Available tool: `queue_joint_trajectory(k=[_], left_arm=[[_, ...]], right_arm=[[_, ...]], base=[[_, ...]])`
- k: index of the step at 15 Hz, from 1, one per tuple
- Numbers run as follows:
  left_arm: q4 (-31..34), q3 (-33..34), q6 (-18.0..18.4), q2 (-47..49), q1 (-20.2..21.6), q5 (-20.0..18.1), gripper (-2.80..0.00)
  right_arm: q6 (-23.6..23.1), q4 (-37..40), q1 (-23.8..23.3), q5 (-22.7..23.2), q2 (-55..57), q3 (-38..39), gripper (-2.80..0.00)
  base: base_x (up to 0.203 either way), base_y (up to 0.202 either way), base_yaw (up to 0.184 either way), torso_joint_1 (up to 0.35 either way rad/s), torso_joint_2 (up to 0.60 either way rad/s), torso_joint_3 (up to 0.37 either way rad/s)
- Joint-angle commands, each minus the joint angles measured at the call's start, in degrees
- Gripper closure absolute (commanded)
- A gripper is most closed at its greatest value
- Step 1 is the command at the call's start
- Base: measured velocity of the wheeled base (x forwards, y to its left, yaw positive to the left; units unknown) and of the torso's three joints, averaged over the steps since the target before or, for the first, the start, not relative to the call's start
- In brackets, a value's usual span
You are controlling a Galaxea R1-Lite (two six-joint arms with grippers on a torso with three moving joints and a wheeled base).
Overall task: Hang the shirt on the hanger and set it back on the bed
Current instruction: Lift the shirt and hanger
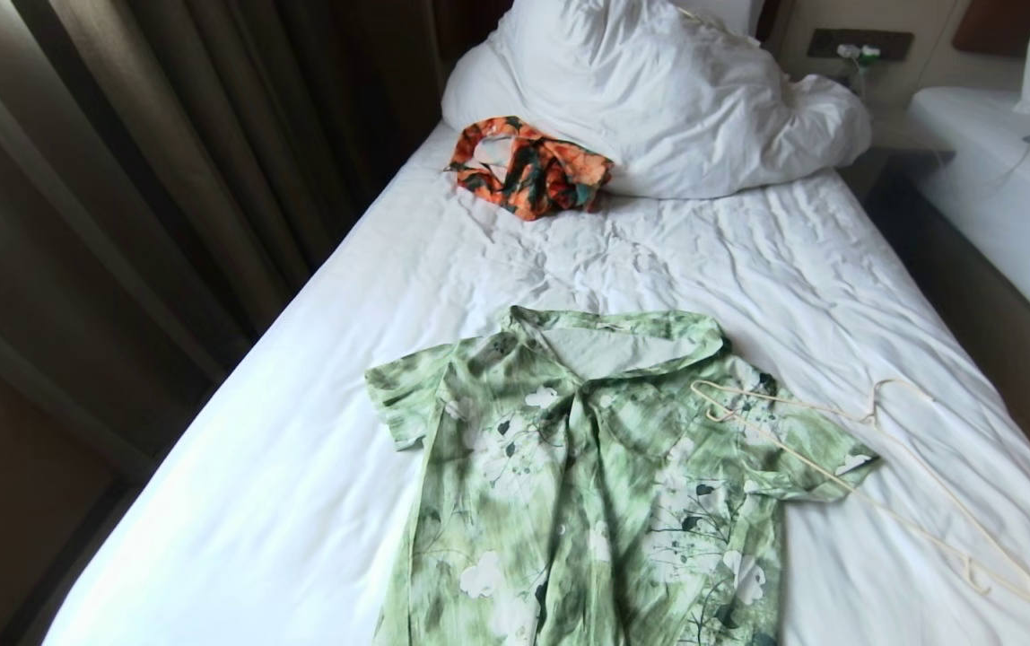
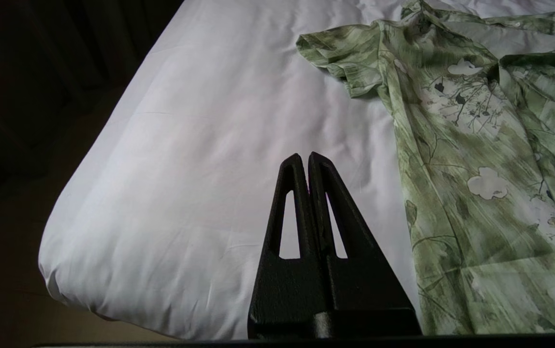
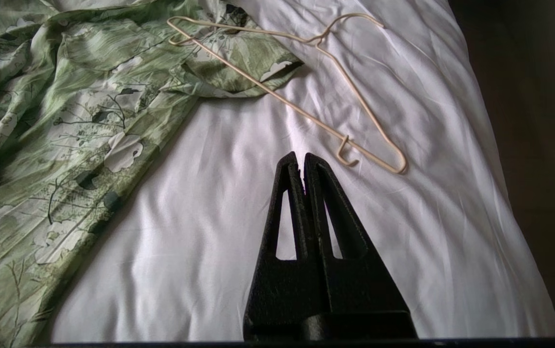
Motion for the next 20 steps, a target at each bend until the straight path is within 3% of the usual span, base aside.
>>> queue_joint_trajectory(k=[1,8,12,16,20], left_arm=[[-0.02,0.01,-0.03,0.07,0.0,0.02,0.0],[-0.02,0.01,-0.03,0.07,0.0,0.02,0.0],[-0.02,0.01,-0.03,0.07,0.0,0.02,0.0],[-0.02,0.01,-0.03,0.07,0.0,0.02,0.0],[-0.02,0.01,-0.03,0.07,0.0,0.02,0.0]], right_arm=[[-0.1,0.02,0.0,0.09,-0.09,0.0,0.0],[0.03,0.68,-0.09,-0.12,-0.09,-0.37,0.0],[-0.03,4.67,-0.09,-0.05,2.57,-7.06,0.0],[-0.07,5.63,-0.09,0.11,10.47,-13.77,0.0],[0.94,4.88,-0.09,0.14,26.11,-22.73,0.0]], base=[[0.0,0.0,0.0,0.0,0.0,0.0],[0.0,0.0,0.0,0.0,0.0,0.0],[0.0,0.0,0.0,0.0,0.0,0.0],[0.0,0.0,0.0,0.0,0.0,0.0],[0.0,0.0,0.0,0.0,0.0,0.0]])
